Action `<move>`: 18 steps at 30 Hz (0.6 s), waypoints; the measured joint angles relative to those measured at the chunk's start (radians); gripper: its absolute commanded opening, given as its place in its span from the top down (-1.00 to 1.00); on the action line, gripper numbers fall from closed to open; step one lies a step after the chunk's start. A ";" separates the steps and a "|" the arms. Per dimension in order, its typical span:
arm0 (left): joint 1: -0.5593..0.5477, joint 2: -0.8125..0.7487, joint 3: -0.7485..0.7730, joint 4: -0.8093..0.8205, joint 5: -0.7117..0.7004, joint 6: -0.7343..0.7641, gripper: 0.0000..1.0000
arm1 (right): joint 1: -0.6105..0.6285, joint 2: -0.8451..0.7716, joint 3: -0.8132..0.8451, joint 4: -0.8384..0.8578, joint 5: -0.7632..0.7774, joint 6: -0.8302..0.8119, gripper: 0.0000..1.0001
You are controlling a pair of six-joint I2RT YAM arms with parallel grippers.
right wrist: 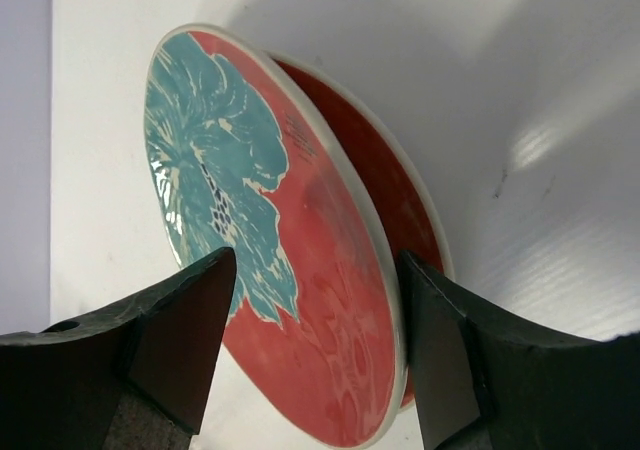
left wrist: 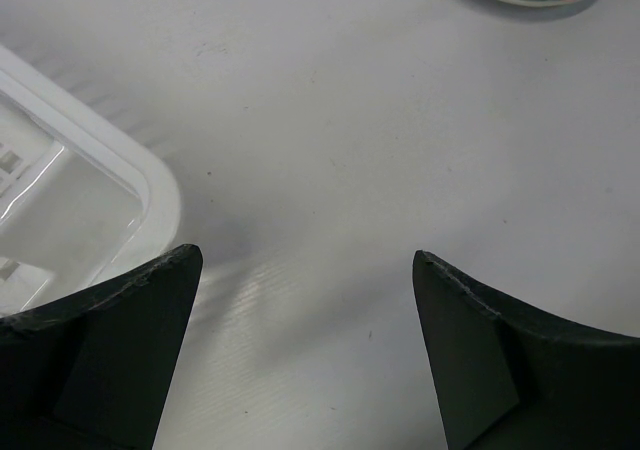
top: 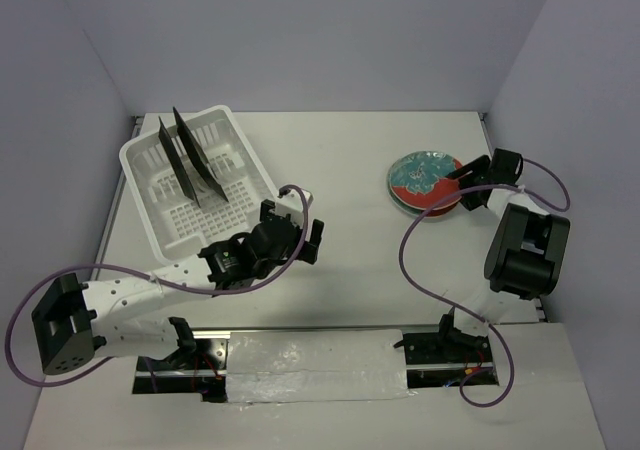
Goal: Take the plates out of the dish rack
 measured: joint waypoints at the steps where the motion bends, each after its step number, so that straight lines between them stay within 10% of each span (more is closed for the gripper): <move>1: 0.000 -0.005 0.000 0.000 0.001 0.000 -0.98 | 0.000 0.001 0.010 -0.016 0.006 -0.003 -0.46; 18: 0.000 -0.023 0.000 -0.001 0.001 0.000 -0.98 | 0.005 0.026 0.074 -0.200 0.056 -0.025 -0.51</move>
